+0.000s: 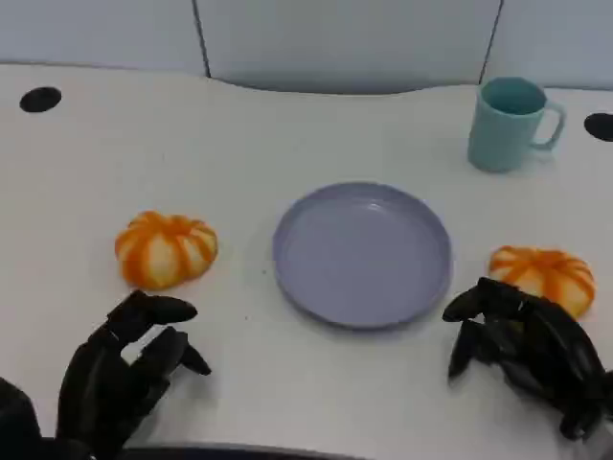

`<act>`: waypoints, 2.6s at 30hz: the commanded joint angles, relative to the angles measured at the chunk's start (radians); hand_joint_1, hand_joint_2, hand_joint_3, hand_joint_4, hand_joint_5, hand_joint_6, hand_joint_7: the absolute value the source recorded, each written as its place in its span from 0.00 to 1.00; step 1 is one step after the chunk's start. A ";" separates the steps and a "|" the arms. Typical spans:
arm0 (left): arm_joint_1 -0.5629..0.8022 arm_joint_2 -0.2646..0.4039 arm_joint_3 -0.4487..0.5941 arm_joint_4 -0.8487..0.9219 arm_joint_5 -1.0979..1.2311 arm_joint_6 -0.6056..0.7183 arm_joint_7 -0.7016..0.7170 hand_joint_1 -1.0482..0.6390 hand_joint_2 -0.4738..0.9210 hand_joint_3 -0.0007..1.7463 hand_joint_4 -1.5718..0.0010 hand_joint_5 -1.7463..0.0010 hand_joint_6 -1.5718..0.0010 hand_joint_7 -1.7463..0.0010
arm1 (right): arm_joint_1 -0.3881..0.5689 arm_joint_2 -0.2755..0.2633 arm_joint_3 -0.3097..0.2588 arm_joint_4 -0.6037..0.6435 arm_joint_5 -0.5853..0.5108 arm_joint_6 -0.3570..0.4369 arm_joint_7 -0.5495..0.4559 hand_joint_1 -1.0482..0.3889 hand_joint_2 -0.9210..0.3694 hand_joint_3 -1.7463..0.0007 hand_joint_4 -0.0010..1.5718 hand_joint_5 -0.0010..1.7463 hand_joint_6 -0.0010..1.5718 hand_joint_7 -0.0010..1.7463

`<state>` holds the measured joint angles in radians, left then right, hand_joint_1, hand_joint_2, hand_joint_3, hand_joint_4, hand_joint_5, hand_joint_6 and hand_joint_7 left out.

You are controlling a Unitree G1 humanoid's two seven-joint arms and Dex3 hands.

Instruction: Grasp the bread from the table and place it into the plate.

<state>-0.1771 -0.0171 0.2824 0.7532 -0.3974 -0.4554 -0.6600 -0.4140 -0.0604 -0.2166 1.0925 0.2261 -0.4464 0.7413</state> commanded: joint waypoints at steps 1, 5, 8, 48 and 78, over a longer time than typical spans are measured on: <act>0.011 0.014 -0.002 0.000 0.007 -0.016 0.001 0.24 1.00 0.09 0.65 0.01 0.70 0.28 | 0.031 -0.010 0.003 -0.002 -0.001 0.014 -0.004 0.34 0.00 0.94 0.40 0.90 0.47 0.61; 0.013 0.014 -0.001 0.003 0.004 -0.014 -0.004 0.24 1.00 0.09 0.66 0.03 0.70 0.28 | 0.036 -0.009 0.004 -0.012 0.000 0.019 -0.009 0.32 0.00 0.94 0.39 0.90 0.46 0.61; 0.018 0.010 -0.003 -0.013 0.003 0.003 0.004 0.24 1.00 0.09 0.65 0.03 0.69 0.28 | 0.039 -0.010 0.006 -0.012 -0.003 0.017 -0.012 0.33 0.00 0.94 0.39 0.89 0.46 0.61; 0.063 0.250 -0.150 -0.445 0.694 -0.183 0.463 0.30 1.00 0.04 0.94 0.28 0.81 0.66 | 0.053 0.005 0.015 0.001 0.011 -0.002 -0.017 0.35 0.00 0.93 0.43 0.87 0.47 0.59; -0.026 0.467 -0.334 -0.528 1.065 0.034 0.768 0.19 1.00 0.02 0.96 0.74 0.83 0.97 | 0.052 0.010 0.020 0.009 0.005 -0.026 -0.016 0.34 0.00 0.93 0.42 0.88 0.47 0.60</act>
<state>-0.1996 0.4258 -0.0475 0.2349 0.6744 -0.4302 0.0885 -0.3883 -0.0479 -0.1969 1.0807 0.2349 -0.4916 0.7292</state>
